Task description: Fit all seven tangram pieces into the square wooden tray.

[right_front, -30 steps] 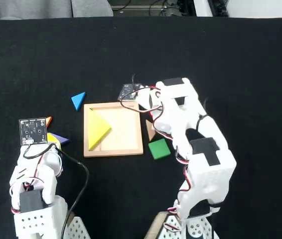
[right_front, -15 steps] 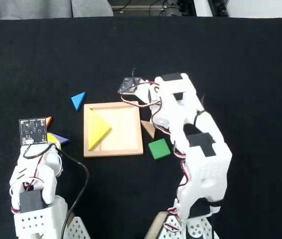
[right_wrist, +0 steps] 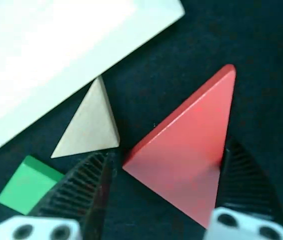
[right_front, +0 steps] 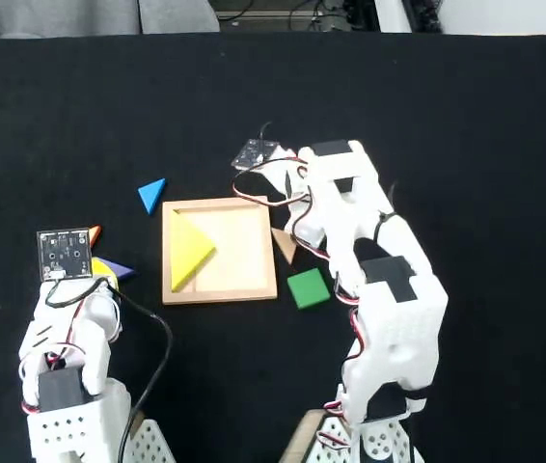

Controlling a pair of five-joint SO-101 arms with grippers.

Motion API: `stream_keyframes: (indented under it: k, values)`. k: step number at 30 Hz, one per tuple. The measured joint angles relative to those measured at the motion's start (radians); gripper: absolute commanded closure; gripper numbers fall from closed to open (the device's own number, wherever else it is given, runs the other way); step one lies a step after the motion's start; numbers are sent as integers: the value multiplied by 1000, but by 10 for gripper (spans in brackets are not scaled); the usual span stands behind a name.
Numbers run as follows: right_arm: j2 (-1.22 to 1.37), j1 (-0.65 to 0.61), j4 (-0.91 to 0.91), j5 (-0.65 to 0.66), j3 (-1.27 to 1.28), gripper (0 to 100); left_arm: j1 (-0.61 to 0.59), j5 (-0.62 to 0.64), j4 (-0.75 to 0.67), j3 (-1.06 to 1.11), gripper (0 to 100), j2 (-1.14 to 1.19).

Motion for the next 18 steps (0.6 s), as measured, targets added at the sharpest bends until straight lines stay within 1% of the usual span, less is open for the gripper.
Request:
stream_keyframes:
  k: [3, 8, 11, 13, 18]
  values:
    - [2, -2, 0, -18, -2, 724, 0, 0, 0, 0, 949, 0]
    - [2, 6, 0, -26, -6, 868, 0, 0, 0, 0, 949, 0]
    - [2, 15, 0, -29, -18, 926, 0, 0, 0, 0, 949, 0]
    - [2, 20, 0, -29, -23, 941, 0, 0, 0, 0, 949, 0]
    - [-8, 23, 5, -29, -12, 942, 0, 0, 0, 0, 949, 0]
